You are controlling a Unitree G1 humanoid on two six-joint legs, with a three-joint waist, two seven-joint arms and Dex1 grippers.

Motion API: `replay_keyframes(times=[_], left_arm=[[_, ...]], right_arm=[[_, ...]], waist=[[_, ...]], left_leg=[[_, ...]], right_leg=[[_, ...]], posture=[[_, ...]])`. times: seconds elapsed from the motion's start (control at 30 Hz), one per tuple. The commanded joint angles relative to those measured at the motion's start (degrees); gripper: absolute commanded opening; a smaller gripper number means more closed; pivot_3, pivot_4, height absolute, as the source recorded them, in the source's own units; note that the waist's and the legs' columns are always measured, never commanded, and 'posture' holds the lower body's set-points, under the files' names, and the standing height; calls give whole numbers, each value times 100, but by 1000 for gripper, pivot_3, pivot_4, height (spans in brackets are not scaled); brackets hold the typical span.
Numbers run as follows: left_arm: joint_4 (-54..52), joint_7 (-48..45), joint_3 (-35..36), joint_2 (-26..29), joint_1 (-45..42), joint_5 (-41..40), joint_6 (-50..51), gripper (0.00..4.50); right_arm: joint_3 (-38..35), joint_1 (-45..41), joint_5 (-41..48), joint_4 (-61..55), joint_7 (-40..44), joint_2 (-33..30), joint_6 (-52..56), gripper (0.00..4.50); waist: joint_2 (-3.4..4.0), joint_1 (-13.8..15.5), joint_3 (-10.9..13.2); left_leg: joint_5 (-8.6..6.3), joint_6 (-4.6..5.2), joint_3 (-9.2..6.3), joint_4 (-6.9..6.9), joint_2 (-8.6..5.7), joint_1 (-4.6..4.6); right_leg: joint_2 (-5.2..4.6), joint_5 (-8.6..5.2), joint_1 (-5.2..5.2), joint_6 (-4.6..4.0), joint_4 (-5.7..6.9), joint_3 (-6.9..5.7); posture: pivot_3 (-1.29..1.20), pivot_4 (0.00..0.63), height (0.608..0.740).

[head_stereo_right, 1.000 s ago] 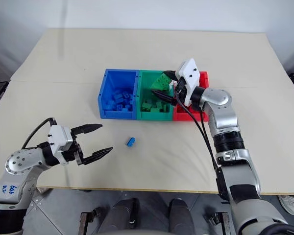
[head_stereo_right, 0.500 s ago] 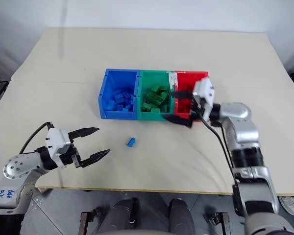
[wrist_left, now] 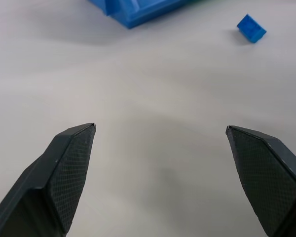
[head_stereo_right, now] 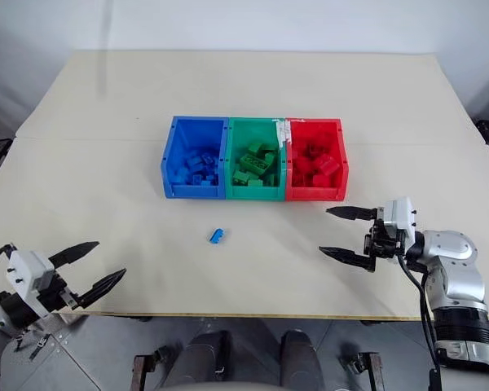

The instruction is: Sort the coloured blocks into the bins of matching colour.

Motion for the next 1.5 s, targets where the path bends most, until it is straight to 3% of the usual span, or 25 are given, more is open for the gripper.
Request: replay_keyframes(times=[0.03, 0.27, 0.47, 0.83, 0.97, 1.3, 1.33, 1.5], left_arm=[[-465, 78, -297, 10, -238, -111, 116, 4500], [-802, 814, -1493, -240, -1289, 308, 774, 4500], [-1551, 1534, -2578, -641, -1675, 519, 1796, 4500], [-807, 2382, -3588, -1131, -2497, 1522, 2294, 4500], [-725, 2293, -3703, -1196, -2474, 1538, 2228, 3642], [-574, 2315, -3556, -1549, -2508, 1454, 1841, 473], [-564, 2266, -3486, -1586, -2505, 1393, 1655, 306], [-420, 2059, -3006, -1585, -2765, 1196, 809, 306]], right_arm=[[-64, 38, 344, -639, -35, 66, 135, 4491], [55, 217, 539, -1335, -93, 208, 244, 4491], [-62, 403, 658, -1648, -257, 161, 415, 4491], [41, 574, 645, -2064, -460, 246, 409, 4491], [76, 553, 589, -2045, -515, 252, 366, 4500], [124, 454, 368, -1596, -458, 346, 88, 4500], [118, 458, 349, -1533, -449, 347, 53, 4500], [-8, 517, 256, -1210, -466, 301, -119, 4500]], waist=[[0, 69, 0], [-1, 132, -1], [-1, 102, -1], [0, 164, -1], [0, 177, -1], [0, 227, -1], [0, 227, -1], [0, 225, -1]], left_leg=[[0, 0, 0, 0, 0, 0], [1, -1, -7, 2, -8, -2], [0, -1, -8, 1, -9, -3], [5, -3, -5, 8, -16, -4], [6, -5, -4, 5, -15, -4], [7, -6, -2, 9, -17, -4], [7, -6, -1, 10, -17, -4], [9, -10, 3, 9, -16, -5]], right_leg=[[0, 0, 0, 0, 0, 0], [-2, 3, 3, 3, 0, -2], [-1, 4, 1, 4, 0, 0], [1, 5, 6, 7, 1, -2], [2, 5, 3, 7, 1, -2], [1, 5, 5, 7, 1, -4], [1, 5, 6, 7, 1, -4], [2, 5, 5, 7, 0, -8]], posture=[[0, 150, 740], [0, 150, 740], [0, 150, 740], [0, 150, 740], [0, 150, 740], [0, 150, 740], [0, 150, 740], [0, 150, 740]])
